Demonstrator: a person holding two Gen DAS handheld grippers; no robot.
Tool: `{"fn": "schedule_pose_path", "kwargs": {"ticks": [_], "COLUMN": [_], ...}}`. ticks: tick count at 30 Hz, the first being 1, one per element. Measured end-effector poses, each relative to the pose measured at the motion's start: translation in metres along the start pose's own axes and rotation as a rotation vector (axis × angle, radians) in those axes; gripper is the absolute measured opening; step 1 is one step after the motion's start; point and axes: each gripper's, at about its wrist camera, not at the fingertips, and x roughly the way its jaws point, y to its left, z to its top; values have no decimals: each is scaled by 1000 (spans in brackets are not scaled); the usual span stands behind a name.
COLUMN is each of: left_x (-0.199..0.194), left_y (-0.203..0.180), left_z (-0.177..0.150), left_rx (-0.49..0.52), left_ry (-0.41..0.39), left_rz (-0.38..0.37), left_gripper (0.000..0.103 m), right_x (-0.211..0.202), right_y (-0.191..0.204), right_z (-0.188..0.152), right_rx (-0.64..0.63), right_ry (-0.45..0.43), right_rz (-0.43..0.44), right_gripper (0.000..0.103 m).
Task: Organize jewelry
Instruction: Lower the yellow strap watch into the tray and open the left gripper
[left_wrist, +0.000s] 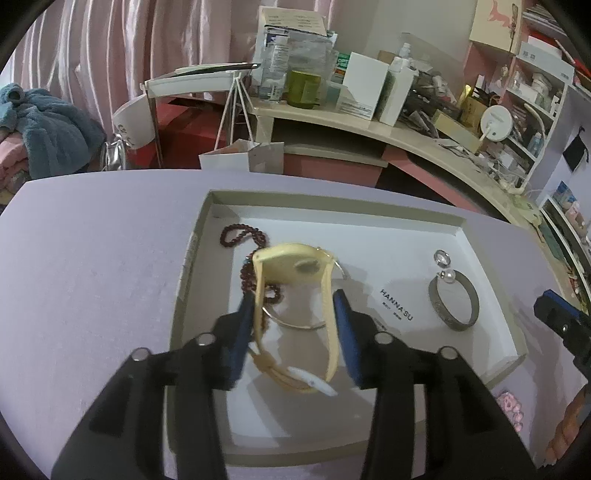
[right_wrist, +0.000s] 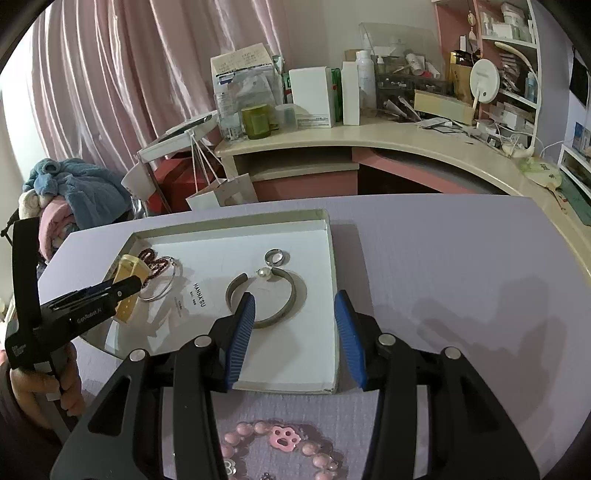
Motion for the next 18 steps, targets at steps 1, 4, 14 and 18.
{"fn": "schedule_pose_path", "kwargs": {"ticks": [1,4,14,18], "left_x": [-2,-13,-73,-106], "left_y": [0,2,16,24], "left_z": [1,2,-7,-22], "left_rx": [0,0,-3,0], "left_ry": [-7,-36,-103,-141], "left_rz": [0,4,-10,-6], "left_gripper": [62,71,73,78], "right_x": [-1,-5,-39,-55], "right_y": [0,3,8,14], "right_z": [-1,-3,-20,-37], "right_rx": [-3,-18,-33,-43], "right_ry": [-2,-12,-52,-61], "right_rz": [0,-6,-11,-11], "right_gripper": [47,47,54,54]}}
